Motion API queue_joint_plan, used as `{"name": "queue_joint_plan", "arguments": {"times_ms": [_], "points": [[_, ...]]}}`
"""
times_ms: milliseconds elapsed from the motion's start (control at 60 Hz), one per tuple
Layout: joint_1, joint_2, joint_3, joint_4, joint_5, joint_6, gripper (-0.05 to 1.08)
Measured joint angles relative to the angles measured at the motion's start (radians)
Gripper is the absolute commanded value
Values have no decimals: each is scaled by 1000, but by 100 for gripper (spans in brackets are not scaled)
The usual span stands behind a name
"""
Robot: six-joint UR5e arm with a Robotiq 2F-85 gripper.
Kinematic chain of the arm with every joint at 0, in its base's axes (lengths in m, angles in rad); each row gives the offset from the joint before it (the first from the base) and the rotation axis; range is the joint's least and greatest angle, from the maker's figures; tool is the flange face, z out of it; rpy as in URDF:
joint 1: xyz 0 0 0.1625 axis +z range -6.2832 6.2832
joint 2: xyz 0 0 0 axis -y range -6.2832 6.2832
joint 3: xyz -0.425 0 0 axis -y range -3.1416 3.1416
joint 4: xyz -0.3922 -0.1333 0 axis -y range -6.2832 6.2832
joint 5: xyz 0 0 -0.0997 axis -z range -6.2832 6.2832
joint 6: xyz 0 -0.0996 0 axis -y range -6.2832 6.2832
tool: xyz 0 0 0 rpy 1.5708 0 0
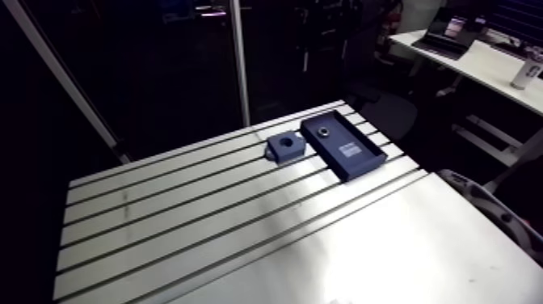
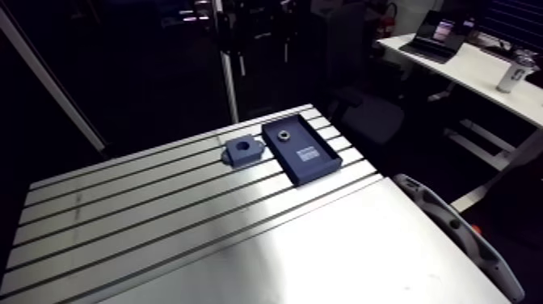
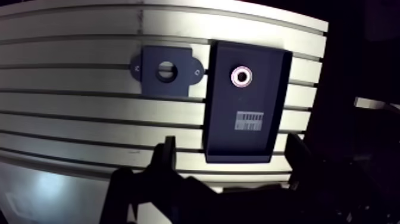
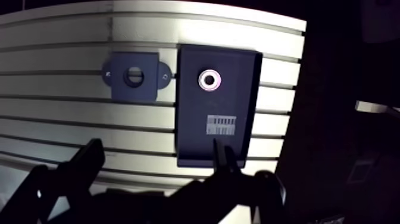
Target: Pick up the bearing and press it into the housing until flush.
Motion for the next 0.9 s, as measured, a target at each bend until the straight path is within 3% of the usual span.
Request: {"name": "queue_joint_plan", "arguments": {"times_ms": [567,900], "points": [[-18,106,-16,-57,-19,5,1],[-56,183,-36,-58,-16,15,1]]}}
